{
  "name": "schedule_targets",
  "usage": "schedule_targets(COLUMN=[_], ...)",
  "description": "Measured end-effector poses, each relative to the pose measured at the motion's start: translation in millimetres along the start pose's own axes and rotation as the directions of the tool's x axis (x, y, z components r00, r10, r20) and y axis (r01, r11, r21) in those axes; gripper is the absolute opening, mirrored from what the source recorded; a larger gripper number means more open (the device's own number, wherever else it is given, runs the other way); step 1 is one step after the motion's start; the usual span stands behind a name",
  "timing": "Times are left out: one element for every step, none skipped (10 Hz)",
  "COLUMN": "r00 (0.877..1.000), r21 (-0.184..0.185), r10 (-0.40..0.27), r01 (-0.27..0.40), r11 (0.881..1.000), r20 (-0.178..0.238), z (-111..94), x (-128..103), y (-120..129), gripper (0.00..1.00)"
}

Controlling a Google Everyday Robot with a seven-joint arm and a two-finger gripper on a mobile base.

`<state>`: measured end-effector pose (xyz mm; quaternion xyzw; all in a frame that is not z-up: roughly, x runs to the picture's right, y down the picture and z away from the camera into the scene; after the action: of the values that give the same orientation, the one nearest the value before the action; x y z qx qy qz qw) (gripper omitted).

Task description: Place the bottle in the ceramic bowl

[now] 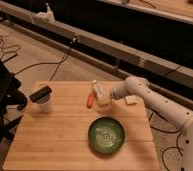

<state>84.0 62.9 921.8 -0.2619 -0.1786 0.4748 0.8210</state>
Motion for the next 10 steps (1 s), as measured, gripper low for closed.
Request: schedule_targets(r00=[1.000, 0.999, 0.999, 0.999, 0.999, 0.999, 0.998, 0.998, 0.998, 0.998], r21=[-0.003, -0.007, -0.013, -0.019, -0.025, -0.029, -0.032, -0.033, -0.027, -0.019], r10=[0.019, 0.031, 0.037, 0.039, 0.042, 0.046, 0.049, 0.047, 0.043, 0.039], r01=[-0.019, -0.031, -0.038, -0.040, -0.043, -0.047, -0.050, -0.048, -0.044, -0.040], r11=[1.000, 1.000, 0.999, 0.999, 0.999, 0.998, 0.998, 0.998, 0.999, 0.999], r20=[-0.008, -0.013, -0.017, -0.019, -0.021, -0.023, -0.025, -0.030, -0.038, -0.042], z=[6, 11, 16, 21, 27, 30, 33, 37, 40, 40], x=[4, 4, 4, 2, 0, -1, -1, -1, 2, 3], y=[1, 2, 5, 9, 12, 14, 15, 16, 13, 10], gripper=[0.78, 0.78, 0.78, 0.78, 0.78, 0.78, 0.77, 0.74, 0.63, 0.54])
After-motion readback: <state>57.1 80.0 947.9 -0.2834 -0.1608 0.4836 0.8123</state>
